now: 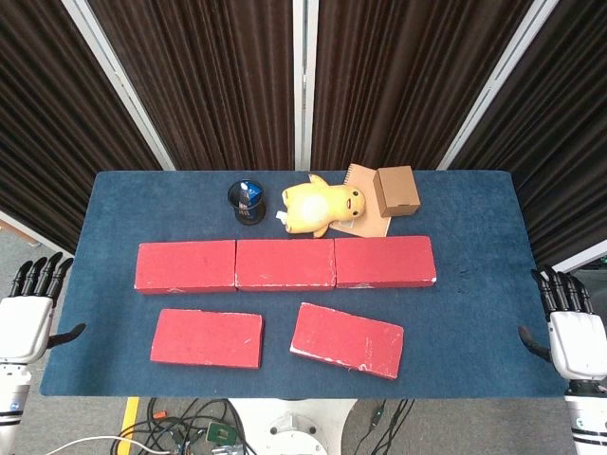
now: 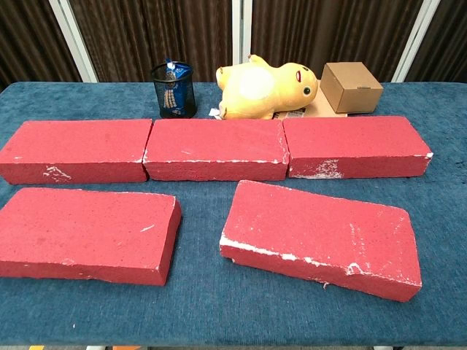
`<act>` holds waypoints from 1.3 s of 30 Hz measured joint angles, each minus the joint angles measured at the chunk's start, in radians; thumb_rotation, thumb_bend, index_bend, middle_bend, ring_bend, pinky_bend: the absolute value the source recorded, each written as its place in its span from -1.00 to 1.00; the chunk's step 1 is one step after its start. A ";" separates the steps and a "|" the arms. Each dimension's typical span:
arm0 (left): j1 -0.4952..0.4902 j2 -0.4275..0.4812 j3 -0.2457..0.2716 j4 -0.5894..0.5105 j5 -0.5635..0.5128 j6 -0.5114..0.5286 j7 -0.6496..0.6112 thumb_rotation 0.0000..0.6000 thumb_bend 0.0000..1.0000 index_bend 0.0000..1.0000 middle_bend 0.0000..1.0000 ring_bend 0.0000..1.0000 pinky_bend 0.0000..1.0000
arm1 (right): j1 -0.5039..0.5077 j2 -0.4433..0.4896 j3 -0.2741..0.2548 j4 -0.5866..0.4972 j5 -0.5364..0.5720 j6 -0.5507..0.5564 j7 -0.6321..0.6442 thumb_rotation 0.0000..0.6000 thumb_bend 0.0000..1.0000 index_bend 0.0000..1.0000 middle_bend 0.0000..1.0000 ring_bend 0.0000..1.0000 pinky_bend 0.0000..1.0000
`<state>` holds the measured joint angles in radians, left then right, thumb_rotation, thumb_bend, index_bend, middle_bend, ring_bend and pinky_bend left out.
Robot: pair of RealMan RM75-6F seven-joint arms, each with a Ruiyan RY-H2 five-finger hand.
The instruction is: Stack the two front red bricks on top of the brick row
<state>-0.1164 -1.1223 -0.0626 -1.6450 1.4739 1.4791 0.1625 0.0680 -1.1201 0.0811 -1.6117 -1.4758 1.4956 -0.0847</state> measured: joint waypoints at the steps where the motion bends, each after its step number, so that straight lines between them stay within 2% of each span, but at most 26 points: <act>1: 0.000 0.001 0.001 -0.002 -0.001 0.000 0.001 1.00 -0.91 -0.95 -1.00 -1.00 -1.00 | 0.000 -0.001 0.000 0.002 0.000 -0.001 0.002 1.00 -0.62 -1.00 -1.00 -1.00 -1.00; 13: -0.006 0.016 0.031 -0.035 0.016 -0.046 -0.013 1.00 -0.94 -0.95 -1.00 -1.00 -1.00 | -0.001 0.000 0.007 0.004 0.009 0.001 0.020 1.00 -0.62 -1.00 -1.00 -1.00 -1.00; 24: -0.068 0.042 0.127 -0.099 0.091 -0.234 -0.106 1.00 -0.98 -0.96 -1.00 -1.00 -1.00 | 0.001 0.000 0.006 0.017 0.015 -0.008 0.014 1.00 -0.62 -1.00 -1.00 -1.00 -1.00; 31: -0.126 -0.013 0.140 -0.115 0.064 -0.377 -0.107 1.00 -0.98 -0.97 -1.00 -1.00 -1.00 | 0.008 0.000 0.016 0.022 0.032 -0.020 0.015 1.00 -0.62 -1.00 -1.00 -1.00 -1.00; 35: -0.173 -0.094 0.134 -0.119 0.016 -0.466 -0.075 1.00 -0.98 -0.97 -1.00 -1.00 -1.00 | 0.012 0.001 0.016 0.025 0.036 -0.029 0.017 1.00 -0.63 -1.00 -1.00 -1.00 -1.00; 39: -0.208 -0.157 0.123 -0.116 -0.024 -0.508 -0.020 1.00 -0.98 -0.97 -1.00 -1.00 -1.00 | 0.011 0.003 0.017 0.030 0.040 -0.029 0.026 1.00 -0.62 -1.00 -1.00 -1.00 -1.00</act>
<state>-0.3246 -1.2792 0.0600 -1.7612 1.4504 0.9709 0.1425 0.0791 -1.1169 0.0985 -1.5815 -1.4356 1.4662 -0.0591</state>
